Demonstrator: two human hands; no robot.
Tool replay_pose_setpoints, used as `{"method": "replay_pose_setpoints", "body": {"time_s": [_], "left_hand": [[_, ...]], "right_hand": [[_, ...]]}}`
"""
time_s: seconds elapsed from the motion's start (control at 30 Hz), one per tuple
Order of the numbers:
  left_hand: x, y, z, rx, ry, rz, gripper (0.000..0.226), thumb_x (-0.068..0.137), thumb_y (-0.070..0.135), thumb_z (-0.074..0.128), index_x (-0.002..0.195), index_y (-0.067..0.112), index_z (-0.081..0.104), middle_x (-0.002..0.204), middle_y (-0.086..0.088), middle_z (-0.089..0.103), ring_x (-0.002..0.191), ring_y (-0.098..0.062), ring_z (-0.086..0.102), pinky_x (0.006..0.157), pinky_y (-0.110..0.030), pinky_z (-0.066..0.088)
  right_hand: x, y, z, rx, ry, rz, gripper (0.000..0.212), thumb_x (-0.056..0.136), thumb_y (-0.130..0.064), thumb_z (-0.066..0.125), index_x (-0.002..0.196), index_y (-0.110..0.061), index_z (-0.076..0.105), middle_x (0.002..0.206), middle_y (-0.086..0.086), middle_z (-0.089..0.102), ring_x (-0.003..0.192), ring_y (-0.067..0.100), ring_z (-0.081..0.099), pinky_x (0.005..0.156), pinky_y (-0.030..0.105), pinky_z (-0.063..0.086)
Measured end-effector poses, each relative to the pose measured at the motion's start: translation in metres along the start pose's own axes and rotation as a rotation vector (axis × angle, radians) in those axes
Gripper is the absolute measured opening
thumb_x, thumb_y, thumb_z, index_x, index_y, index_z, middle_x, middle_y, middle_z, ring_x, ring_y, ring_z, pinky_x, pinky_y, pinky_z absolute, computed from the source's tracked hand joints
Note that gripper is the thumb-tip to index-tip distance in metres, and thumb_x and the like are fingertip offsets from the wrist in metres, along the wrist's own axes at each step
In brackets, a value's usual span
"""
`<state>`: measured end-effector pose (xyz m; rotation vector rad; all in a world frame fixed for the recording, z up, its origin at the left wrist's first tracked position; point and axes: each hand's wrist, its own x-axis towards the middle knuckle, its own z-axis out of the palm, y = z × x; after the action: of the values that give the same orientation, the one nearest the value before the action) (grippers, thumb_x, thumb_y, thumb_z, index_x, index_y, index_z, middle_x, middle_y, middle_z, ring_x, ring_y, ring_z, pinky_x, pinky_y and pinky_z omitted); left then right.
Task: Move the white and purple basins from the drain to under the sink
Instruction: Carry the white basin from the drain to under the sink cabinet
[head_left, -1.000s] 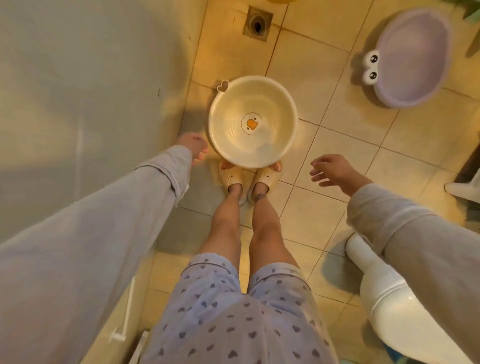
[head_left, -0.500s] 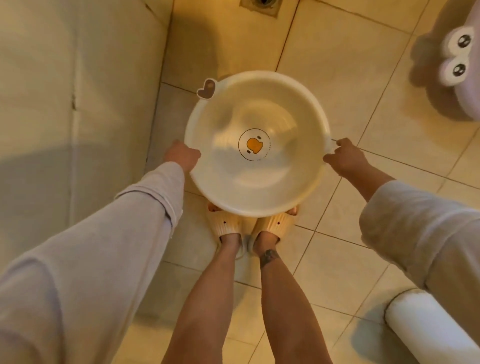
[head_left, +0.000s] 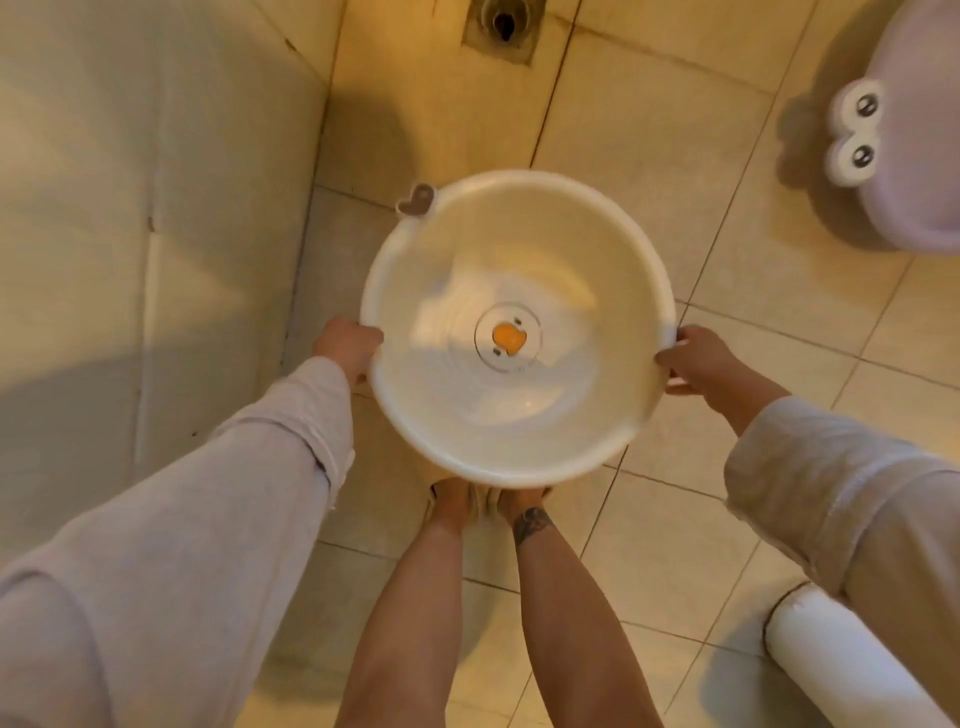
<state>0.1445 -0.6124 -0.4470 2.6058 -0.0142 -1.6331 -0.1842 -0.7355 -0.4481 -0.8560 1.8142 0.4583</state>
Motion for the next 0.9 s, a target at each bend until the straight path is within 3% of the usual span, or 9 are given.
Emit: {"method": "replay_pose_setpoints", "body": {"time_s": [0.13, 0.3, 0.47, 0.7, 0.9], "left_hand": [[-0.077, -0.005, -0.031, -0.024, -0.044, -0.022, 0.040, 0.084, 0.007, 0.046, 0.122, -0.004, 0.052, 0.125, -0.026, 0.059, 0.097, -0.033, 0.058, 0.087, -0.041, 0.051], [-0.192, -0.013, -0.084, 0.000, -0.007, 0.013, 0.047, 0.085, 0.011, 0.052, 0.129, -0.004, 0.048, 0.129, -0.026, 0.056, 0.115, -0.039, 0.057, 0.094, -0.044, 0.049], [-0.286, -0.020, -0.138, -0.075, 0.036, 0.050, 0.043, 0.086, 0.016, 0.054, 0.126, 0.001, 0.053, 0.126, -0.026, 0.059, 0.112, -0.041, 0.059, 0.095, -0.049, 0.049], [-0.376, -0.031, -0.185, -0.294, 0.030, 0.137, 0.038, 0.083, 0.001, 0.053, 0.120, 0.001, 0.057, 0.126, -0.027, 0.059, 0.095, -0.028, 0.055, 0.090, -0.047, 0.048], [-0.423, -0.017, -0.182, -0.253, -0.038, 0.198, 0.045, 0.085, 0.002, 0.051, 0.130, 0.005, 0.051, 0.131, -0.024, 0.056, 0.120, -0.041, 0.054, 0.093, -0.048, 0.049]], "right_hand": [[-0.082, 0.002, -0.038, 0.062, -0.011, 0.013, 0.041, 0.083, 0.000, 0.051, 0.124, 0.000, 0.051, 0.120, 0.020, 0.057, 0.102, 0.033, 0.056, 0.079, 0.040, 0.050], [-0.200, 0.004, -0.075, 0.137, -0.001, 0.012, 0.037, 0.087, -0.004, 0.051, 0.124, -0.002, 0.050, 0.127, 0.022, 0.056, 0.115, 0.039, 0.055, 0.082, 0.043, 0.052], [-0.301, 0.010, -0.101, 0.225, 0.007, -0.033, 0.038, 0.088, -0.009, 0.051, 0.126, -0.003, 0.050, 0.126, 0.021, 0.056, 0.114, 0.038, 0.055, 0.079, 0.040, 0.051], [-0.392, 0.034, -0.127, 0.335, 0.025, -0.109, 0.032, 0.087, -0.005, 0.047, 0.117, -0.002, 0.058, 0.121, 0.020, 0.061, 0.110, 0.038, 0.058, 0.080, 0.041, 0.054], [-0.415, 0.054, -0.148, 0.397, 0.092, -0.155, 0.033, 0.088, -0.005, 0.047, 0.117, 0.000, 0.060, 0.115, 0.018, 0.061, 0.112, 0.038, 0.057, 0.088, 0.048, 0.055]]}}
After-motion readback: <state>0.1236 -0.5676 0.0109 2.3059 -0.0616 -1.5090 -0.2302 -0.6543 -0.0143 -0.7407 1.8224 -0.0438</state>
